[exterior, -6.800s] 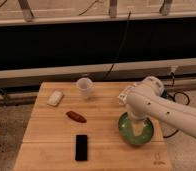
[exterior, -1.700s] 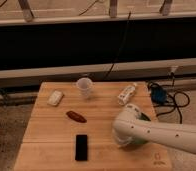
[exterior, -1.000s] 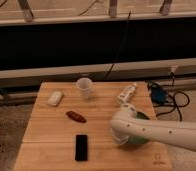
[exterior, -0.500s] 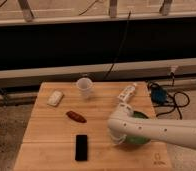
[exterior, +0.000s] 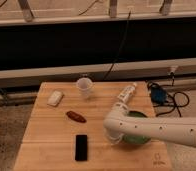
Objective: Push the eraser across the table
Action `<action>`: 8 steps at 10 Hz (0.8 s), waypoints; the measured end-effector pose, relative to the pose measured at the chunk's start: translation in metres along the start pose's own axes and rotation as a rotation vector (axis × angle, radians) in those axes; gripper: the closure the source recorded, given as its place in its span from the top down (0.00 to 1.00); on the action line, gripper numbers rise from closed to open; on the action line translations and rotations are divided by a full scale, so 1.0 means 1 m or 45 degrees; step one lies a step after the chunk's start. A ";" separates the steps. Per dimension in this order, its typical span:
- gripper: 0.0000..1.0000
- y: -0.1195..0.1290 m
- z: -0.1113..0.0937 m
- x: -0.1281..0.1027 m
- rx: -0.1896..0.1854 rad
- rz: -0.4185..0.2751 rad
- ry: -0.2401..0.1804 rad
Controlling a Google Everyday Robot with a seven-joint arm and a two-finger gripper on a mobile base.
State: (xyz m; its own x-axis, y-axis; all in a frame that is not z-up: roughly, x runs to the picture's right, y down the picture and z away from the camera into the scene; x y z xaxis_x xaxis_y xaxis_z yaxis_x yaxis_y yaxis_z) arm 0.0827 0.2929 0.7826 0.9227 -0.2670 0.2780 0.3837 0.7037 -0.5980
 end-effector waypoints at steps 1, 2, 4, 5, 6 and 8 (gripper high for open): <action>0.05 0.000 0.000 0.000 0.000 0.001 -0.001; 0.05 0.000 0.000 0.000 0.000 -0.001 0.000; 0.05 -0.006 0.002 -0.009 -0.003 -0.033 0.002; 0.05 -0.005 0.001 -0.008 -0.003 -0.028 0.001; 0.05 -0.005 0.000 -0.008 -0.001 -0.025 -0.002; 0.05 -0.006 0.001 -0.010 -0.007 -0.039 0.006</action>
State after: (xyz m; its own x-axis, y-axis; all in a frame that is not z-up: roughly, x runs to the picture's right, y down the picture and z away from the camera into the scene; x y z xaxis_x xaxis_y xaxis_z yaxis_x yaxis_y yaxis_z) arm 0.0711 0.2919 0.7843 0.9106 -0.2918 0.2928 0.4123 0.6915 -0.5931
